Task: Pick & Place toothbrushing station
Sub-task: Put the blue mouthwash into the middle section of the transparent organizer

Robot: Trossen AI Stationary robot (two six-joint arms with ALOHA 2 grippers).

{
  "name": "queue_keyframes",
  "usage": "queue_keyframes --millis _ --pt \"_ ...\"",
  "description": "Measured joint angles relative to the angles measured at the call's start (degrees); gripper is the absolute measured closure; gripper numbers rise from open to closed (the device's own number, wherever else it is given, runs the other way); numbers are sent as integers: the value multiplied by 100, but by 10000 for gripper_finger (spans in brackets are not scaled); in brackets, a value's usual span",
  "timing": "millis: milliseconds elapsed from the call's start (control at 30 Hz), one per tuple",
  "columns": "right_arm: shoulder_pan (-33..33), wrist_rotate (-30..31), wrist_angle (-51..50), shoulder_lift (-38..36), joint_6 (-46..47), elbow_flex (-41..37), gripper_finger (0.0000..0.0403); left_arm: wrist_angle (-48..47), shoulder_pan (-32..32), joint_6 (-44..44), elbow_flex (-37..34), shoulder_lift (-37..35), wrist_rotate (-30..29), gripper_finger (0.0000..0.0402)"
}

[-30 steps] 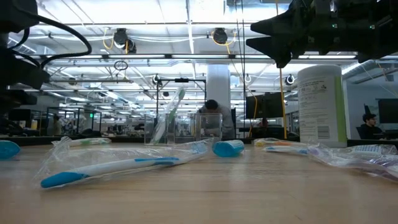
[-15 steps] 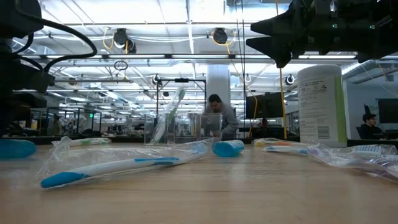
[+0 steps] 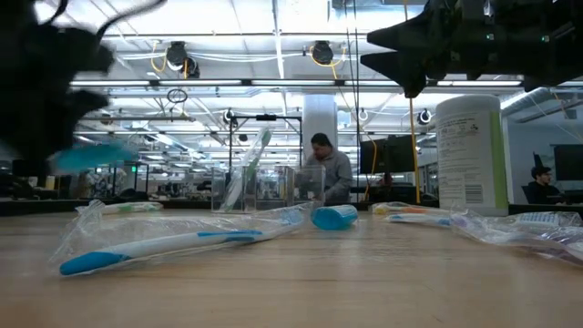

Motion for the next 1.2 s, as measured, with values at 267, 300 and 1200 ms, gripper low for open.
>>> queue_keyframes --millis 267,300,1200 --pt "0 -1 169 0 0 0 176 487 375 3230 1146 7 -2455 297" --pt "0 -1 170 0 0 0 177 728 473 3787 1191 9 -2550 294" --pt "0 -5 320 -2 -93 0 177 5096 3237 12196 1227 2759 -4101 285"
